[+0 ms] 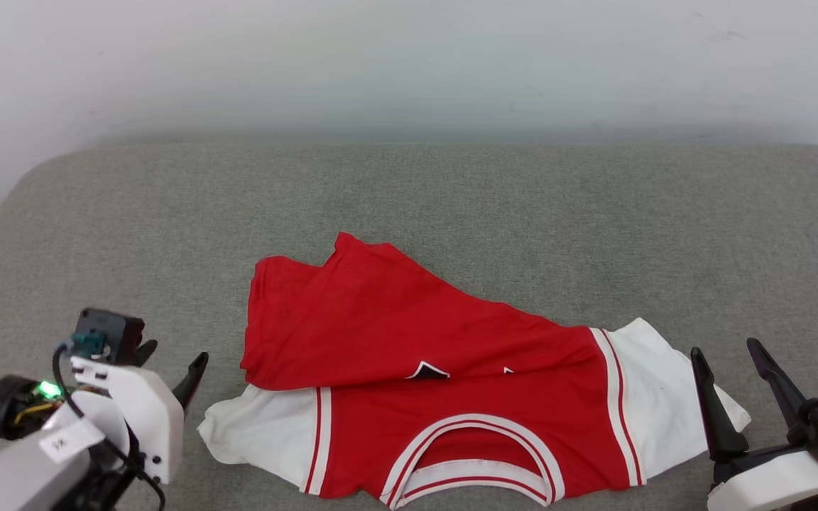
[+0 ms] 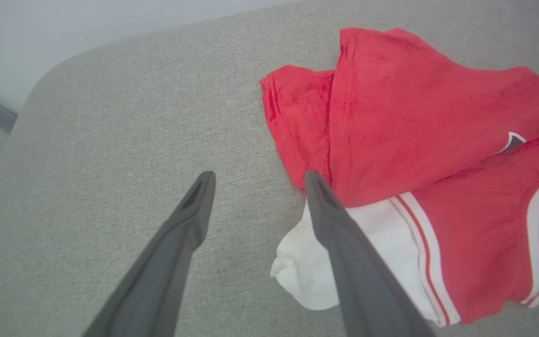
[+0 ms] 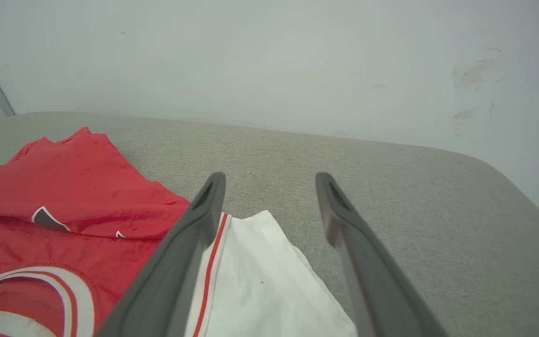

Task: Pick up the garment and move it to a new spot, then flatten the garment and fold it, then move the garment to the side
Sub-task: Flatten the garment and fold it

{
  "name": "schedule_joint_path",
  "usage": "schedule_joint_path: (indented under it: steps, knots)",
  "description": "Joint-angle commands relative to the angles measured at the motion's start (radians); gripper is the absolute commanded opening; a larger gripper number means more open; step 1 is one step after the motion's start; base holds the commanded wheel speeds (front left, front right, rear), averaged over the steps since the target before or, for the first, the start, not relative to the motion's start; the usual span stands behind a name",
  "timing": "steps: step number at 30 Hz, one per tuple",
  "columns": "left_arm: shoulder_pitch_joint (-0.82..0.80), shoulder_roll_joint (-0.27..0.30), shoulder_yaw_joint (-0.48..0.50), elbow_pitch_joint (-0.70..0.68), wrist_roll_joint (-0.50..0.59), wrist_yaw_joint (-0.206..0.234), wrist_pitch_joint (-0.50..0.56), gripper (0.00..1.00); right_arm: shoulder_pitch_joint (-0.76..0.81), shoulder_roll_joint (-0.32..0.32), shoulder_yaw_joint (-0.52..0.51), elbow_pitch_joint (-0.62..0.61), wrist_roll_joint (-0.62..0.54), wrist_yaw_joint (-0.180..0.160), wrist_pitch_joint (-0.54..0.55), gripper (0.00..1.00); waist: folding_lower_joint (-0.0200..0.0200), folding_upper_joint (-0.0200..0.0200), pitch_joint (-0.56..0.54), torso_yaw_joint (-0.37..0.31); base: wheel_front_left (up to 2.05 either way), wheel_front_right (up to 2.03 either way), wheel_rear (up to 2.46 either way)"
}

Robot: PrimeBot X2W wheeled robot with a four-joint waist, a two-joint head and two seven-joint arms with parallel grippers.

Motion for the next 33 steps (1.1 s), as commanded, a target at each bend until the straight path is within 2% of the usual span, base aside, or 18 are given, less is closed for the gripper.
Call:
schedule_joint_path:
  steps: [1,7,11,14,23,29,30,31,32,33]
  knots:
    - [-0.02,0.014,-0.011,-0.013,0.004,-0.011,0.037,1.0,0.006,0.001,0.0,-0.004,0.001,-0.001,0.0,1.0,0.0,-0.0001,0.002,-0.001,0.0,0.0,0.0]
    - [-0.113,0.057,-0.054,-0.073,-0.013,-0.083,0.263,1.0,-0.011,-0.01,0.004,-0.009,0.005,-0.001,0.001,1.0,0.0,-0.0001,0.015,-0.008,0.0,0.0,0.0]
    - [-0.155,0.071,-0.086,-0.073,-0.005,-0.121,0.368,1.0,-0.017,-0.013,0.004,-0.009,0.006,-0.001,0.004,1.0,0.0,-0.0001,0.029,-0.019,0.0,0.0,0.0]
    - [-0.163,0.058,-0.111,-0.058,-0.008,-0.141,0.422,1.0,-0.024,-0.014,0.003,-0.01,0.008,-0.001,0.006,1.0,0.0,-0.0001,0.044,-0.028,0.0,0.0,0.0]
    - [-0.15,0.007,-0.176,0.049,0.012,-0.181,0.494,1.0,-0.051,-0.023,0.01,-0.011,0.006,-0.001,0.012,1.0,0.0,-0.0001,0.11,-0.058,0.0,0.0,0.0]
    - [-0.113,-0.061,-0.21,0.15,0.005,-0.207,0.495,1.0,-0.059,-0.029,0.009,-0.004,0.008,-0.001,0.013,1.0,0.0,-0.0001,0.13,-0.069,0.0,0.0,0.0]
    - [-0.108,-0.069,-0.216,0.159,0.004,-0.213,0.495,0.69,-0.059,-0.031,0.009,-0.003,0.008,-0.001,0.013,1.0,0.0,-0.0001,0.129,-0.069,0.0,0.0,0.0]
    - [-0.1,-0.078,-0.219,0.169,0.001,-0.219,0.491,0.16,-0.058,-0.032,0.007,-0.003,0.007,-0.001,0.015,1.0,0.0,-0.0001,0.126,-0.069,0.0,0.0,0.0]
    - [-0.093,-0.084,-0.222,0.178,-0.001,-0.224,0.488,0.0,-0.057,-0.033,0.006,-0.002,0.008,-0.001,0.017,1.0,0.0,-0.0001,0.122,-0.069,0.0,0.0,0.0]
    - [-0.088,-0.088,-0.223,0.184,-0.003,-0.228,0.482,0.0,-0.056,-0.035,0.004,-0.002,0.009,-0.001,0.019,1.0,0.0,-0.0001,0.117,-0.068,0.0,0.0,0.0]
